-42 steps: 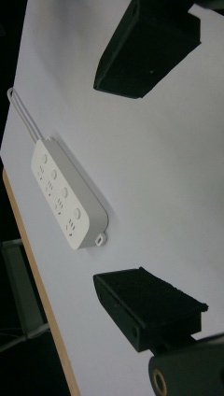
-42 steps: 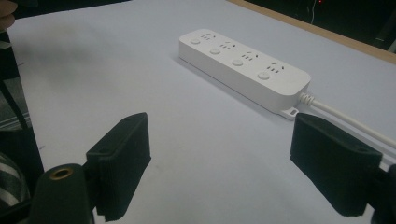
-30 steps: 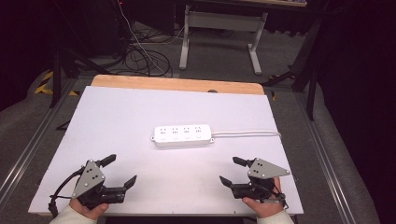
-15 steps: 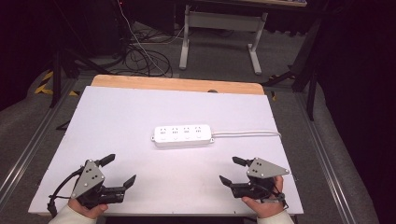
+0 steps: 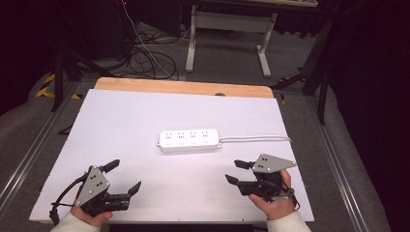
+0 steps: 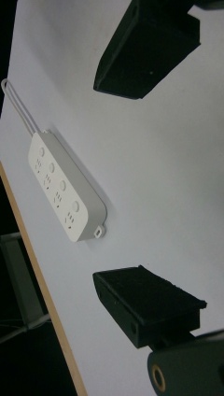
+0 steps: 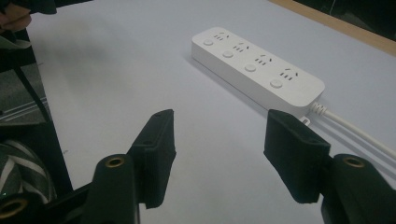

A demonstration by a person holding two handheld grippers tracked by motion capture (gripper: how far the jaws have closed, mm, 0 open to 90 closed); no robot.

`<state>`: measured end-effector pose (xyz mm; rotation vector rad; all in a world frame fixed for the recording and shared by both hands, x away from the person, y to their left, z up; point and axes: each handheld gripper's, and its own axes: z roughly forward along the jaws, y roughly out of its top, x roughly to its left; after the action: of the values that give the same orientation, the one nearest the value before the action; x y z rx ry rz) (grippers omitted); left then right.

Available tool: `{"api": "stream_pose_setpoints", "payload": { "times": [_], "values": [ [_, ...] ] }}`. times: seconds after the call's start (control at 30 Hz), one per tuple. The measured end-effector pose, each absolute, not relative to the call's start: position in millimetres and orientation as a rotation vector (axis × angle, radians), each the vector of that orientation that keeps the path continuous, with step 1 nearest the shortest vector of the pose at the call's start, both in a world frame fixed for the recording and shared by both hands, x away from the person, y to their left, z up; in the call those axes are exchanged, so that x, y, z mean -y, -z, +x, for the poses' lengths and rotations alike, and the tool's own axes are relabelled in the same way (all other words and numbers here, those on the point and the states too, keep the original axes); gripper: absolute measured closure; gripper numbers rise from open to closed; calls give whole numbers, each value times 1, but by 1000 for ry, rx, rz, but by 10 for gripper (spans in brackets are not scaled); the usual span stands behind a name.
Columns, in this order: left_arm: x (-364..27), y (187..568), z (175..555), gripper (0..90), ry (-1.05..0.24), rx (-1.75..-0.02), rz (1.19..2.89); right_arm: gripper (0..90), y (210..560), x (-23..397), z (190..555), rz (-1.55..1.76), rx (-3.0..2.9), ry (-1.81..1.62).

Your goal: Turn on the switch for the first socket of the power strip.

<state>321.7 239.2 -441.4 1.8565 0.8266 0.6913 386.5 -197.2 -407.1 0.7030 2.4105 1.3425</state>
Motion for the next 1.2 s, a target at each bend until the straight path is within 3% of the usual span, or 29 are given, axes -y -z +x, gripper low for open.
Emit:
{"api": "stream_pose_setpoints", "payload": {
  "times": [1.0,1.1,1.13,1.17,1.2],
  "values": [
    [-239,441,321,102,-703,-817,1863,497,351,159,432,657,-2461,-1271],
    [-239,442,321,102,-696,-822,1864,520,352,154,436,659,-2463,-1270],
    [-239,442,321,102,-698,-821,1863,577,352,152,439,658,-2465,-1264],
    [-239,441,321,102,-699,-820,1862,577,352,152,439,658,-2465,-1264],
    [-239,441,321,102,-704,-818,1861,650,352,151,441,663,-2470,-1266]
  ]
}}
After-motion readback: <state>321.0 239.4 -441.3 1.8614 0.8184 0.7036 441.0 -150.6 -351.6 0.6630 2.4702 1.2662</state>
